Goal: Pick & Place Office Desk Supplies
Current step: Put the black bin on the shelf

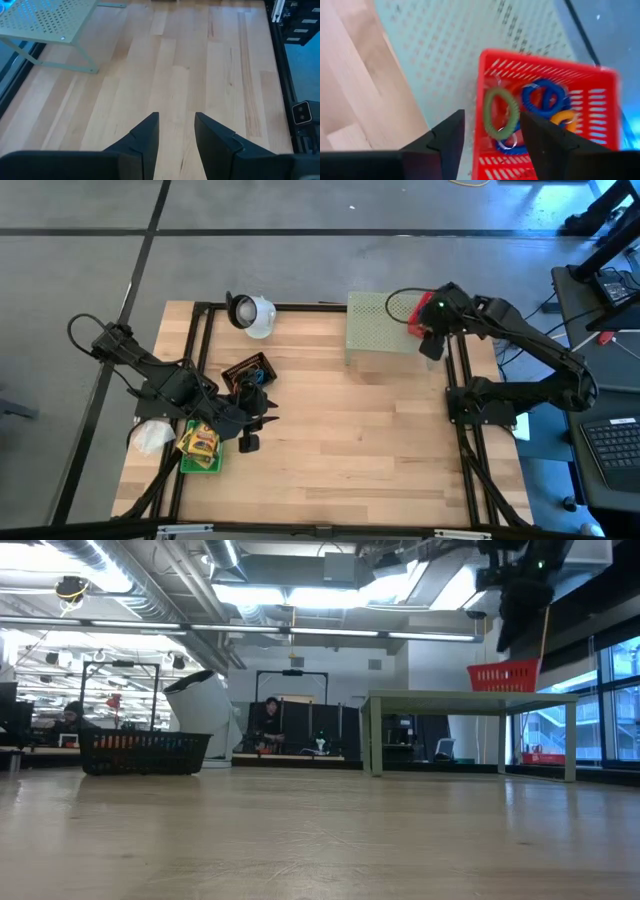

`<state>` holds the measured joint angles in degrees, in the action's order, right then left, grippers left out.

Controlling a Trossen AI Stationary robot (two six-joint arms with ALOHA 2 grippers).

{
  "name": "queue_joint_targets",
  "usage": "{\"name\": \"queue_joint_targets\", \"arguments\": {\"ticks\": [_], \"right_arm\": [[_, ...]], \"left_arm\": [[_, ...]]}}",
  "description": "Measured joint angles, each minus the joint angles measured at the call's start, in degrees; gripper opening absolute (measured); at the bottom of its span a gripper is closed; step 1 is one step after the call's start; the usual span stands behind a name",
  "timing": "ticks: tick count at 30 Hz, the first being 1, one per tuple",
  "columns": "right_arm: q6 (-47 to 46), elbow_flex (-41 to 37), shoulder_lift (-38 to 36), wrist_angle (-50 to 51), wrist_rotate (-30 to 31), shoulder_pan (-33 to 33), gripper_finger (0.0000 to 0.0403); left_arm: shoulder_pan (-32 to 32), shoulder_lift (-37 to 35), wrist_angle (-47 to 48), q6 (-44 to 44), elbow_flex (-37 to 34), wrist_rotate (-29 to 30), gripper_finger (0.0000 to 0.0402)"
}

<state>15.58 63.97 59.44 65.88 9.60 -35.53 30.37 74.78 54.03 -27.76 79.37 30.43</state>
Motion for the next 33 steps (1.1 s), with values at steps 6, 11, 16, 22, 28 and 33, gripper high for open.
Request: {"name": "queue_joint_targets", "arguments": {"ticks": [6,11,16,22,28,33], "right_arm": [[-6.0,6.2,0.0,0.6,-1.1,1.4,0.0197],[-10.9,7.2,0.0,0.3,-2.9,6.0,0.0197],[-16.5,6.2,0.2,-0.5,2.1,13.6,0.0197],[-22.2,5.9,2.7,-1.8,4.9,22.4,0.0197],[-24.1,5.9,7.2,-5.1,6.5,29.6,0.0197],[-24.2,5.9,11.7,-6.5,6.5,33.8,0.0197]], "left_arm": [[0.0,0.0,0.0,0.0,-0.3,0.6,0.0119],[-0.5,0.0,0.9,-0.5,-2.6,1.1,0.0138],[-2.1,0.0,7.3,-5.8,-4.0,1.8,0.0167],[-4.3,0.0,16.3,-9.4,-6.8,3.1,0.0179],[-6.4,0.0,16.9,-6.8,-14.1,2.0,0.018],[-9.4,0.0,16.2,-2.5,-19.9,-1.0,0.018]]}}
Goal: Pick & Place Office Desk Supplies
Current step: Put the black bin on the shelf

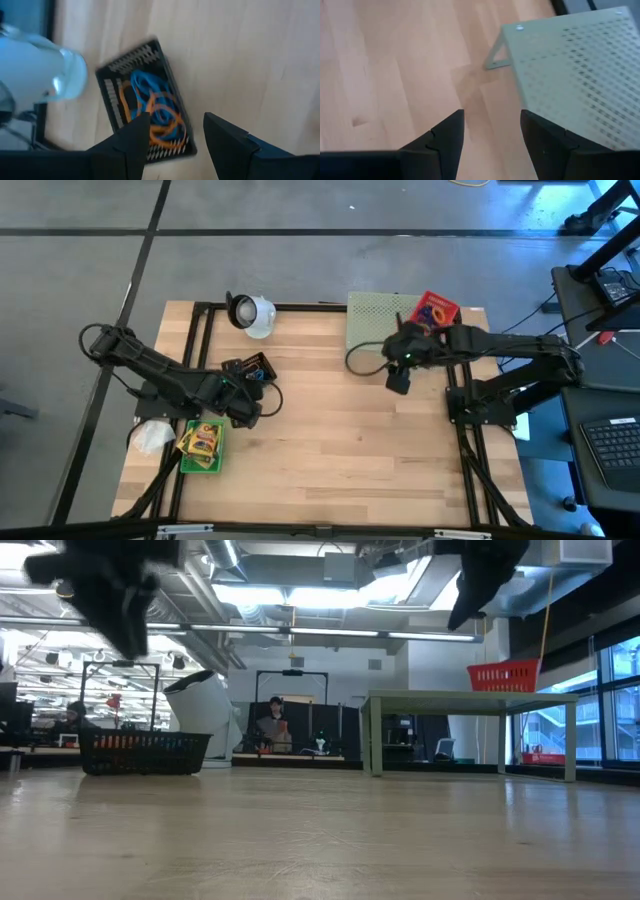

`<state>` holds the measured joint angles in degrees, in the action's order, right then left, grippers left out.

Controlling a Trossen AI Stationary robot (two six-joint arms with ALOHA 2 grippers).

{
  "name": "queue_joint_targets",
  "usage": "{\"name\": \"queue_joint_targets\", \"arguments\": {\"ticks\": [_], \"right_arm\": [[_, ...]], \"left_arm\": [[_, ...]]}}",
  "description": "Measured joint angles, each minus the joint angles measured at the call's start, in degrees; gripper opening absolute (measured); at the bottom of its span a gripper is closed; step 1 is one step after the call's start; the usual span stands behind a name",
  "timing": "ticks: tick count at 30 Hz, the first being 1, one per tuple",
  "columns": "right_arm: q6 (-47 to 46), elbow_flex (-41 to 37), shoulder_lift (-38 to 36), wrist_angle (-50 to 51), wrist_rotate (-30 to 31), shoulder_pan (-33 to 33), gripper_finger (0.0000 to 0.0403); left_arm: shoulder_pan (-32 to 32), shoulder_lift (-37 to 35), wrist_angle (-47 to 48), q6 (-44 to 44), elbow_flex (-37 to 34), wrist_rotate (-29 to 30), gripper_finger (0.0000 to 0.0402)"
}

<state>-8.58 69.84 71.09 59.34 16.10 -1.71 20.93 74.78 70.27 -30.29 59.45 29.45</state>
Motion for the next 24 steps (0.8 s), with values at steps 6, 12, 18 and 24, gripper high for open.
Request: {"name": "queue_joint_targets", "arguments": {"ticks": [6,12,18,24], "right_arm": [[-0.6,0.0,4.5,-0.2,0.0,3.7,0.0197],[-1.1,0.0,6.9,-0.2,0.0,6.7,0.0197],[-3.0,0.0,7.2,-0.2,0.0,8.7,0.0197],[-4.5,0.0,7.2,-0.2,0.0,10.0,0.0197]], "left_arm": [[-3.2,0.0,-1.2,5.1,-7.7,-5.9,0.018],[-4.3,0.0,-5.9,14.4,-13.8,-11.2,0.018],[-4.3,0.0,-7.1,25.3,-16.2,-11.5,0.018],[-4.5,0.0,-7.3,35.5,-16.1,-12.4,0.018]]}}
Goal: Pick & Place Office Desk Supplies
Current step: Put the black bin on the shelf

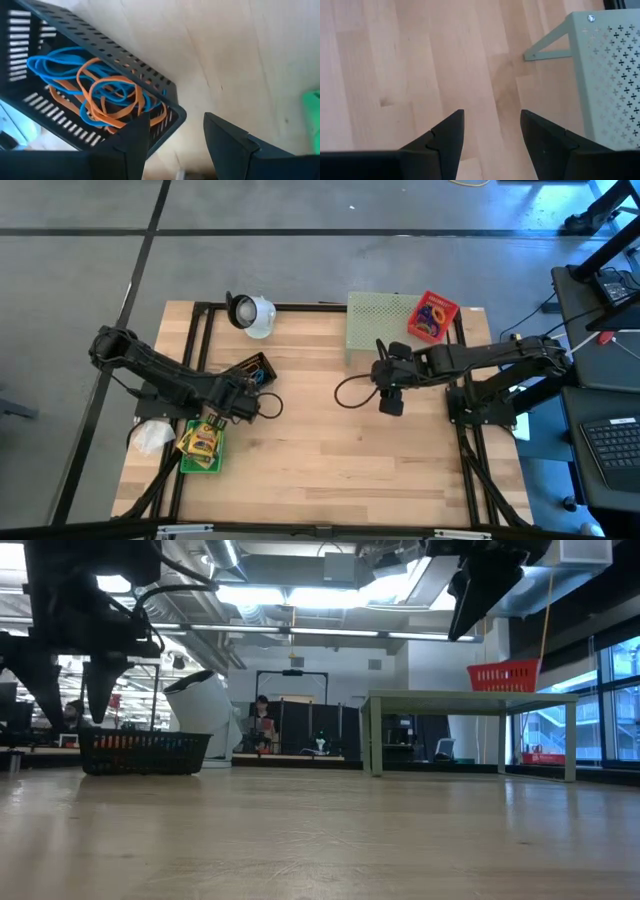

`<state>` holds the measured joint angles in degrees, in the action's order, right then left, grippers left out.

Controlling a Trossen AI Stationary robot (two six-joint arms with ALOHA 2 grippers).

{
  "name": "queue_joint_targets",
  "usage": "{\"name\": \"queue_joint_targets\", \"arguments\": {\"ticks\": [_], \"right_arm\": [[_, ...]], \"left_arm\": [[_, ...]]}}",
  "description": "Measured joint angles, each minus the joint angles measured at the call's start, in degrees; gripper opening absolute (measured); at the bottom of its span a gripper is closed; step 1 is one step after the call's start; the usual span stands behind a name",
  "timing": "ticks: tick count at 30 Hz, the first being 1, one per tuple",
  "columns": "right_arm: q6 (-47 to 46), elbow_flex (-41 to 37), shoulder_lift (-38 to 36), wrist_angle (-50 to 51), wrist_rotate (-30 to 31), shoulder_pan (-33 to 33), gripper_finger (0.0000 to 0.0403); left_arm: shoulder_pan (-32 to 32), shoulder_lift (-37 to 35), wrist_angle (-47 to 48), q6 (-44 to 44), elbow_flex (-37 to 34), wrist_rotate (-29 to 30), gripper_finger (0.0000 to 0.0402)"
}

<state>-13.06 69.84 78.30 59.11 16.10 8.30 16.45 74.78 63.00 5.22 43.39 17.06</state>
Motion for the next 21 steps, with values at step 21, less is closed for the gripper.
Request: {"name": "queue_joint_targets", "arguments": {"ticks": [21], "right_arm": [[-1.5,0.0,0.0,-1.3,0.0,3.3,0.0197]], "left_arm": [[-7.2,7.1,-2.2,-1.3,0.0,-1.8,0.0146]]}}
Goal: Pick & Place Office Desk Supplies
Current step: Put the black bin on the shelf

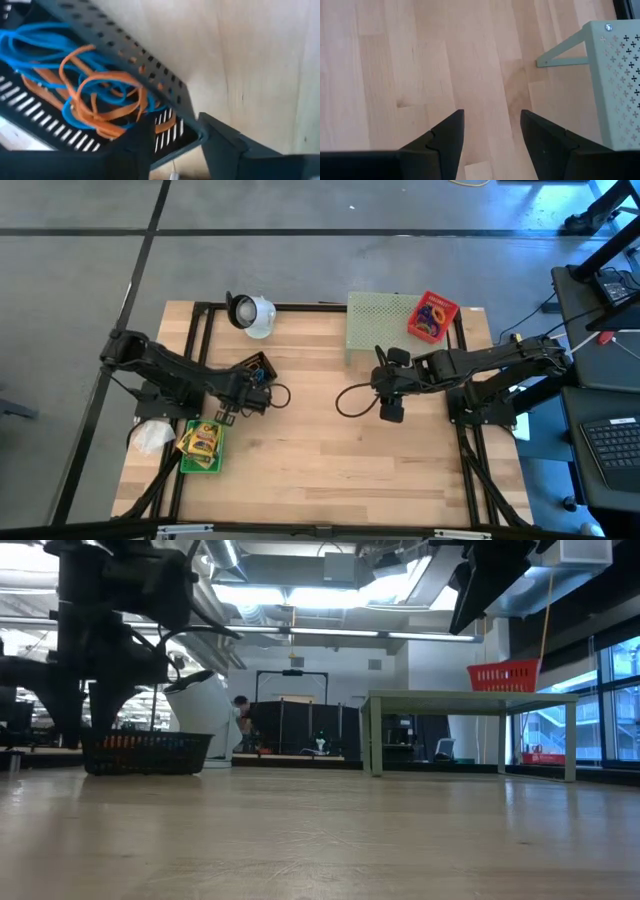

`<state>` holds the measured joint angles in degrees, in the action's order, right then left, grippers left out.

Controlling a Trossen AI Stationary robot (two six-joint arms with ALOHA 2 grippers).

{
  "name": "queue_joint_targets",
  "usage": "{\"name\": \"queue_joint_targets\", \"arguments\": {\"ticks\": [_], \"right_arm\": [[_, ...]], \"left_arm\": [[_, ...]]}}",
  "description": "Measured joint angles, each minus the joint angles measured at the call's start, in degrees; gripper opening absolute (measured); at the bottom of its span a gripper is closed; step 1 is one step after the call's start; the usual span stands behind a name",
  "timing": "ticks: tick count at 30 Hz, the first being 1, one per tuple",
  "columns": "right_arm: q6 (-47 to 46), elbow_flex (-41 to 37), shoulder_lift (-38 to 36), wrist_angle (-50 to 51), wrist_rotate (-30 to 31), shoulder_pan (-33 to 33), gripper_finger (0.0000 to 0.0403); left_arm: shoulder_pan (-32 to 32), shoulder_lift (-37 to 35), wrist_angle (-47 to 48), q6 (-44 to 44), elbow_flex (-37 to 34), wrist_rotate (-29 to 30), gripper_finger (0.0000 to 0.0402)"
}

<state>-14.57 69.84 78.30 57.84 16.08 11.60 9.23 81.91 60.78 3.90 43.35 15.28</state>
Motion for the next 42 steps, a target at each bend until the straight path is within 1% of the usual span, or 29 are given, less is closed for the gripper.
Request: {"name": "queue_joint_targets", "arguments": {"ticks": [7,10,15,17,20,25,28,33,37,40,42], "right_arm": [[0.0,0.0,0.0,0.0,0.0,0.0,0.0197],[0.0,0.0,0.0,0.0,0.0,0.0,0.0197],[0.0,0.0,0.0,0.0,0.0,0.0,0.0197],[0.0,0.0,0.0,0.0,0.0,0.0,0.0197],[0.0,0.0,0.0,0.0,0.0,0.0,0.0197],[0.0,0.0,0.0,0.0,0.0,0.0,0.0197],[0.0,0.0,0.0,-0.4,0.0,0.0,0.0197],[-0.3,0.0,0.0,-1.5,0.0,0.3,0.0197],[-1.4,0.0,0.0,-1.4,-0.2,0.6,0.0197],[-1.5,0.0,0.0,-1.5,-0.2,0.9,0.0197],[-1.6,0.0,0.0,-1.6,-0.2,1.0,0.0197]], "left_arm": [[0.0,0.6,-2.4,1.8,0.0,-1.5,0.0039],[0.0,0.6,-3.1,1.8,0.3,-1.5,0.0014],[0.0,0.6,-4.5,1.8,2.6,-2.9,0.0016],[0.0,0.6,-5.7,1.8,4.3,-2.9,0.0011],[0.0,0.6,-9.0,0.7,7.2,-2.9,0.0005],[0.0,1.7,-16.0,-1.1,11.9,-2.8,0.0009],[0.0,5.6,-17.3,-1.1,15.6,-2.7,0.0007],[0.0,17.1,-17.2,1.2,24.7,-2.5,0.0008],[0.0,24.4,-17.4,4.3,33.0,-1.1,0.0009],[0.0,28.0,-17.4,6.1,37.9,-1.0,0.0007],[0.0,29.5,-17.4,6.3,39.8,-1.2,0.0007]]}}
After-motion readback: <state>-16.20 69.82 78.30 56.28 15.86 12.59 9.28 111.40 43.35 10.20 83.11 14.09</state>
